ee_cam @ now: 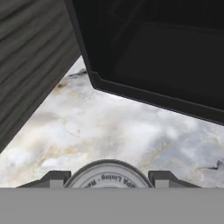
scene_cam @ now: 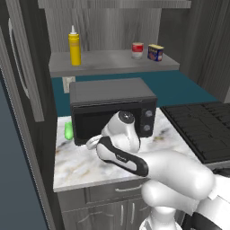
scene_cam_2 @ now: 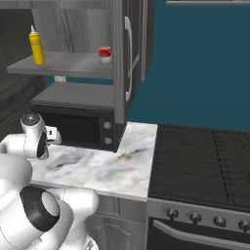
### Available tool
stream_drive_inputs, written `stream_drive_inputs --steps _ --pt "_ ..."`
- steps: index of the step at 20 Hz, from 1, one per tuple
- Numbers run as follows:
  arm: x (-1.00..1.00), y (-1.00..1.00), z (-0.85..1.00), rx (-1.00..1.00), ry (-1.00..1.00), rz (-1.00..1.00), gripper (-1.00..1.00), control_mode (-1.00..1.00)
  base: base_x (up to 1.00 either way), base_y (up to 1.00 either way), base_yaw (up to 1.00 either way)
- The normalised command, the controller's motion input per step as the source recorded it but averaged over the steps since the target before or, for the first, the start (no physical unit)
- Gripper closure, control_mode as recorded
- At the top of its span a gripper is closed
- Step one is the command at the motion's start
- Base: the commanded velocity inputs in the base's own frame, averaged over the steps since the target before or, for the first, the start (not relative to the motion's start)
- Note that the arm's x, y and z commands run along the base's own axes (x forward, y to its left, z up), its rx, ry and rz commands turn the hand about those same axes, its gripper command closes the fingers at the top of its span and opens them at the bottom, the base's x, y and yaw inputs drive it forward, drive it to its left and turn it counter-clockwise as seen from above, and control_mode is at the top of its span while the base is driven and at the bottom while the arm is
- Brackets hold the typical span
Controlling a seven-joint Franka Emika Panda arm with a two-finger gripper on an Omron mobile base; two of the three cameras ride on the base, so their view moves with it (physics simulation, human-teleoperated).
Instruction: Pick the cans from the counter and place them in their designated side in the cabinet.
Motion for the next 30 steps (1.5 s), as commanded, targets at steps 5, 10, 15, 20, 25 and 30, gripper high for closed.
stream_drive_inputs --steps 5,10,15,20,25,30 --pt "-0.28 -0.22 0.24 0.01 -0.08 0.0 1.0 -1.0 0.0 0.0 0.0" --pt "-0.3 -0.23 0.26 0.0 -0.08 0.0 1.0 -1.0 0.0 0.0 0.0" --pt "-0.3 -0.23 0.3 0.0 -0.08 0.0 1.0 -1.0 0.0 0.0 0.0" --pt "-0.36 -0.23 0.32 0.0 -0.05 0.0 1.0 -1.0 0.0 0.0 0.0" --pt "-0.37 -0.26 0.24 0.0 0.0 -0.01 1.0 -1.0 0.0 0.0 0.0" --pt "-0.3 -0.22 0.26 0.0 0.0 -0.01 1.0 -1.0 0.0 0.0 0.0"
